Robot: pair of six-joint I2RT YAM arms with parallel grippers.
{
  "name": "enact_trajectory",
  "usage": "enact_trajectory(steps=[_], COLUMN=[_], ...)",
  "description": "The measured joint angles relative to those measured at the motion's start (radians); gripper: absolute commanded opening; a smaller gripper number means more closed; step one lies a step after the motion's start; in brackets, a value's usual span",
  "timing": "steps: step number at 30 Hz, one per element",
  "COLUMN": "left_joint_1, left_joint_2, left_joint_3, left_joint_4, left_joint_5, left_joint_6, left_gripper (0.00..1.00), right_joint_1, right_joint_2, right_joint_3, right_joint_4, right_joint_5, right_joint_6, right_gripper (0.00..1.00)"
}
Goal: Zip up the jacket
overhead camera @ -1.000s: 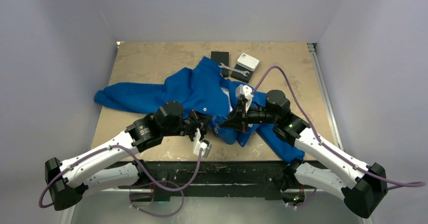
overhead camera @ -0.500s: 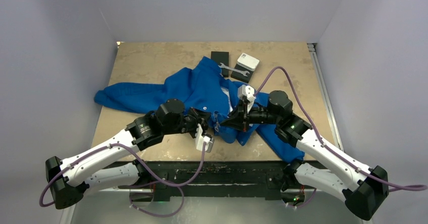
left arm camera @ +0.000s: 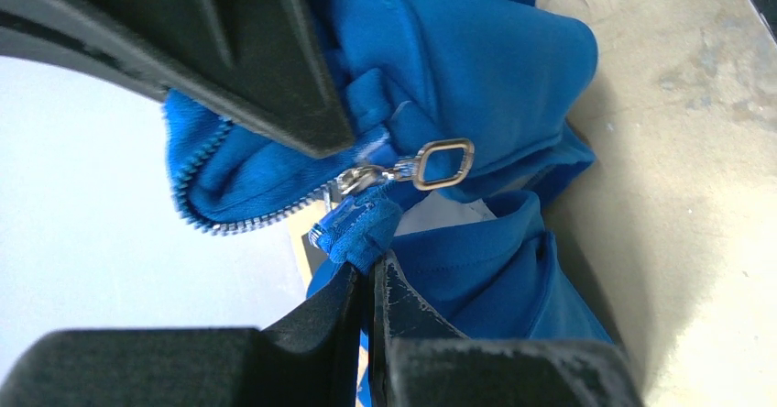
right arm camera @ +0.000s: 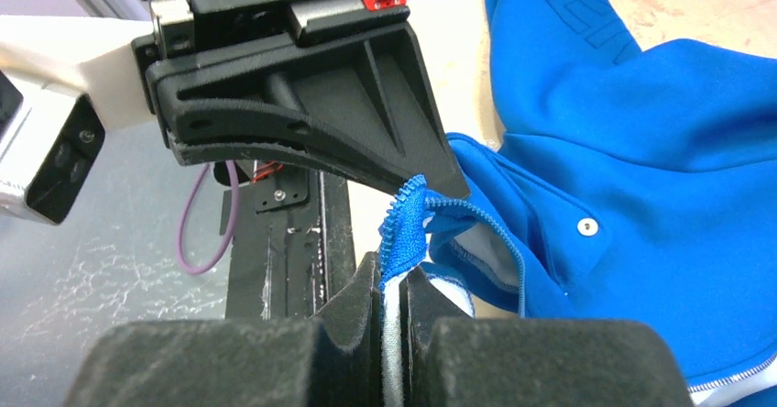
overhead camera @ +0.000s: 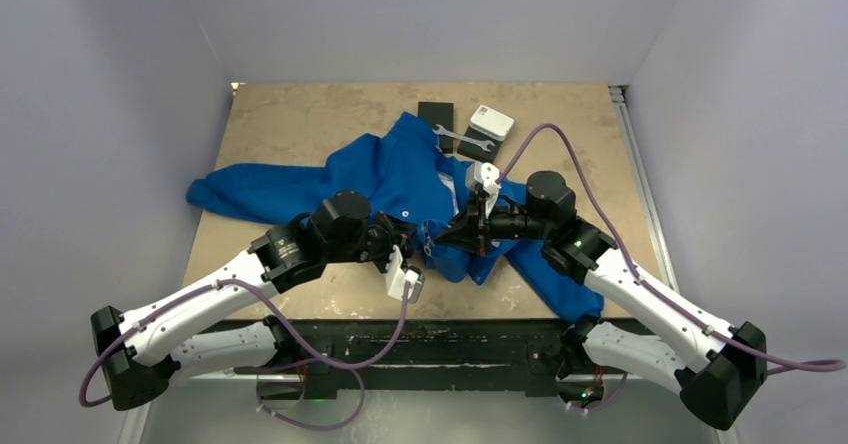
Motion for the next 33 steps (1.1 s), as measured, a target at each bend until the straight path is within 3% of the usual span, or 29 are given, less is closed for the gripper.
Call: enact_trajectory(steps=[21, 33], left_joint_1=[0.0, 0.002], left_joint_2=[0.03, -0.015], left_joint_3=[0.029, 0.033], left_joint_4=[-0.082, -0.075], left_joint_5=[-0.031, -0.083], left_joint_6=[0.061, 0.073], left_gripper=[0.0, 0.0], right_joint_1=[0.0, -0.077], right_joint_2=[0.05, 0.028], right_joint_3=[0.037, -0.045], right_joint_4=[-0.047, 0.189], right_joint_5=[0.006, -0.251], right_joint_6=[-0.037, 0.014], right_gripper=[0.0, 0.0])
